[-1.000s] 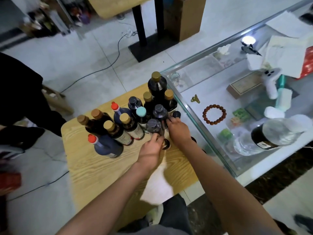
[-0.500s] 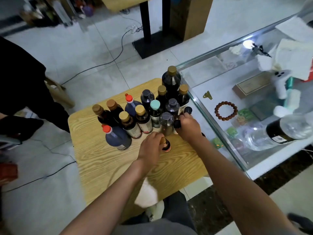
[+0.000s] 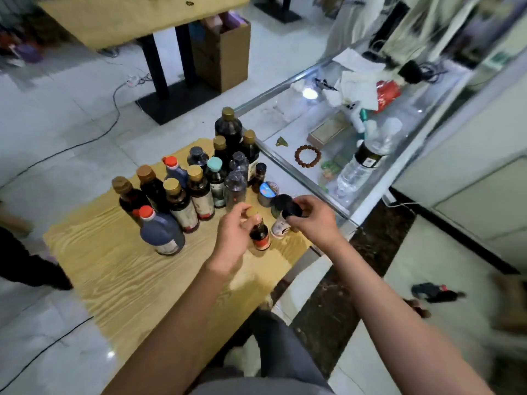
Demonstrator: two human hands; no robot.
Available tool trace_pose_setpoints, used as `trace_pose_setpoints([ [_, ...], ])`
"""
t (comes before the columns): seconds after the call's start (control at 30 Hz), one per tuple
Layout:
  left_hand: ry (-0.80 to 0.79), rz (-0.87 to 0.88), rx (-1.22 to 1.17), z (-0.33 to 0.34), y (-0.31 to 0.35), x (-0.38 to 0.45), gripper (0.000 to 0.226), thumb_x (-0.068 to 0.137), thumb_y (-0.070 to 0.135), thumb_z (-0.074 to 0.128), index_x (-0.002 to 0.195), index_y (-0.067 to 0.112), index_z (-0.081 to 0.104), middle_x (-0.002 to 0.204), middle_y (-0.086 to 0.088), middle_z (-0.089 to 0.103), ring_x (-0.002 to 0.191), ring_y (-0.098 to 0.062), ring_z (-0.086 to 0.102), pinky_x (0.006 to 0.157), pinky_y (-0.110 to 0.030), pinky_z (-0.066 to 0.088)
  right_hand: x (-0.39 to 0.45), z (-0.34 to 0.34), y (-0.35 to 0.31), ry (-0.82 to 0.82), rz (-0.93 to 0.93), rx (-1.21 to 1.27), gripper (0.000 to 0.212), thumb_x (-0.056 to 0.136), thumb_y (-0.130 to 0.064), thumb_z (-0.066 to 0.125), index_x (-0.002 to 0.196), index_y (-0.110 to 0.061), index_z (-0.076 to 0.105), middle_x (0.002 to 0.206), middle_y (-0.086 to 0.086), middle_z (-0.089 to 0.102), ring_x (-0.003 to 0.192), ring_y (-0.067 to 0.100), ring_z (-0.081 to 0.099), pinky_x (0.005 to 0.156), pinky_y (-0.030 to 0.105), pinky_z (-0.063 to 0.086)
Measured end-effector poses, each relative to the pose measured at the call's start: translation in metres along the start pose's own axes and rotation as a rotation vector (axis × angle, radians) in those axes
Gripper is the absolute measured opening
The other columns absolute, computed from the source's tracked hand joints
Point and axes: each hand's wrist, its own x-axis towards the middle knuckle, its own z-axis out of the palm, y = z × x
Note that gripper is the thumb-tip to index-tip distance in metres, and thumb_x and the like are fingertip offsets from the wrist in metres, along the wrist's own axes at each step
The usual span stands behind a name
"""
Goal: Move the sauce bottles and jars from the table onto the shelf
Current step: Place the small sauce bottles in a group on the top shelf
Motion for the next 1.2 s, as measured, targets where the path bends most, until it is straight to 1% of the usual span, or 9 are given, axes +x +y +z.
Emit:
trace_pose_setpoints([
  [0.13, -0.136, 0.058, -0.23, 0.033, 0.032, -0.023, 0.024, 0.089, 0.015, 0.068, 0.104, 0.031, 0.058, 0.115, -0.004, 0.064, 0.111, -0.018, 0.061, 0.095, -0.034, 0.05, -0.052, -0.037, 0.01, 0.167, 0.045, 0.107, 0.035, 0.074, -0.009, 0.082, 0.106, -0.014, 0.068, 0.092, -0.009, 0.068, 0.081, 0.002, 0.062, 0.07, 0.005, 0.045],
  [0.33, -0.325, 0.138, -0.304, 0.1, 0.088, -0.075, 0.027, 0.087, 0.008, 0.069, 0.104, 0.022, 0.054, 0.102, -0.005, 0.07, 0.089, -0.007, 0.067, 0.084, -0.028, 0.052, -0.135, -0.104, 0.021, 0.479, 0.085, 0.222, 0.021, 0.076, -0.022, 0.084, 0.091, -0.022, 0.07, 0.081, -0.006, 0.072, 0.069, -0.001, 0.064, 0.064, 0.01, 0.049],
  [0.4, -0.39, 0.17, -0.279, 0.122, 0.108, -0.095, 0.028, 0.086, 0.014, 0.072, 0.101, 0.031, 0.054, 0.101, 0.0, 0.072, 0.091, -0.01, 0.069, 0.087, -0.034, 0.054, -0.162, -0.128, 0.022, 0.543, 0.091, 0.274, 0.018, 0.075, -0.022, 0.084, 0.085, -0.025, 0.069, 0.076, -0.008, 0.071, 0.064, -0.004, 0.062, 0.061, 0.01, 0.048],
  [0.5, -0.433, 0.264, -0.196, 0.158, 0.14, -0.13, 0.03, 0.079, 0.027, 0.079, 0.094, 0.034, 0.054, 0.088, 0.011, 0.072, 0.084, -0.005, 0.07, 0.08, -0.032, 0.056, -0.207, -0.168, 0.03, 0.671, 0.094, 0.325, 0.026, 0.074, -0.021, 0.086, 0.093, -0.01, 0.072, 0.074, 0.0, 0.066, 0.057, -0.006, 0.056, 0.057, 0.01, 0.045],
  [0.6, -0.478, 0.367, -0.158, 0.195, 0.171, -0.167, 0.037, 0.067, 0.042, 0.084, 0.09, 0.034, 0.056, 0.083, 0.006, 0.075, 0.076, -0.012, 0.072, 0.074, -0.043, 0.059, -0.251, -0.207, 0.045, 0.779, 0.113, 0.318, 0.029, 0.071, -0.024, 0.087, 0.091, -0.011, 0.07, 0.069, -0.001, 0.056, 0.053, -0.003, 0.046, 0.052, 0.009, 0.04],
  [0.67, -0.518, 0.445, -0.116, 0.226, 0.192, -0.2, 0.039, 0.065, 0.045, 0.085, 0.089, 0.033, 0.057, 0.083, 0.006, 0.075, 0.075, -0.01, 0.072, 0.072, -0.045, 0.06, -0.288, -0.235, 0.059, 0.857, 0.114, 0.334, 0.027, 0.07, -0.025, 0.088, 0.086, -0.017, 0.068, 0.066, -0.004, 0.055, 0.052, -0.001, 0.045, 0.05, 0.013, 0.041],
  [0.83, -0.61, 0.624, -0.087, 0.309, 0.244, -0.307, 0.036, 0.066, 0.037, 0.088, 0.082, 0.026, 0.058, 0.075, 0.009, 0.072, 0.068, 0.0, 0.069, 0.063, -0.028, 0.057, -0.395, -0.311, 0.099, 1.055, 0.134, 0.321, 0.035, 0.067, -0.026, 0.09, 0.09, -0.014, 0.067, 0.074, 0.003, 0.063, 0.063, 0.006, 0.054, 0.058, 0.021, 0.047],
  [1.0, -0.728, 0.784, -0.061, 0.389, 0.28, -0.429, 0.036, 0.066, 0.041, 0.087, 0.08, 0.028, 0.056, 0.074, 0.009, 0.072, 0.065, -0.001, 0.068, 0.06, -0.032, 0.059, -0.514, -0.383, 0.135, 1.259, 0.129, 0.329, 0.035, 0.069, -0.02, 0.089, 0.094, -0.007, 0.068, 0.073, -0.001, 0.07, 0.063, -0.001, 0.063, 0.061, 0.015, 0.051],
  [1.2, -0.789, 0.983, -0.091, 0.467, 0.317, -0.565, 0.041, 0.067, 0.045, 0.085, 0.086, 0.022, 0.057, 0.073, 0.007, 0.07, 0.064, -0.009, 0.067, 0.061, -0.035, 0.056, -0.635, -0.461, 0.173, 1.401, 0.11, 0.221, 0.025, 0.069, -0.026, 0.088, 0.084, -0.019, 0.07, 0.077, -0.001, 0.073, 0.068, 0.003, 0.066, 0.062, 0.017, 0.053],
])
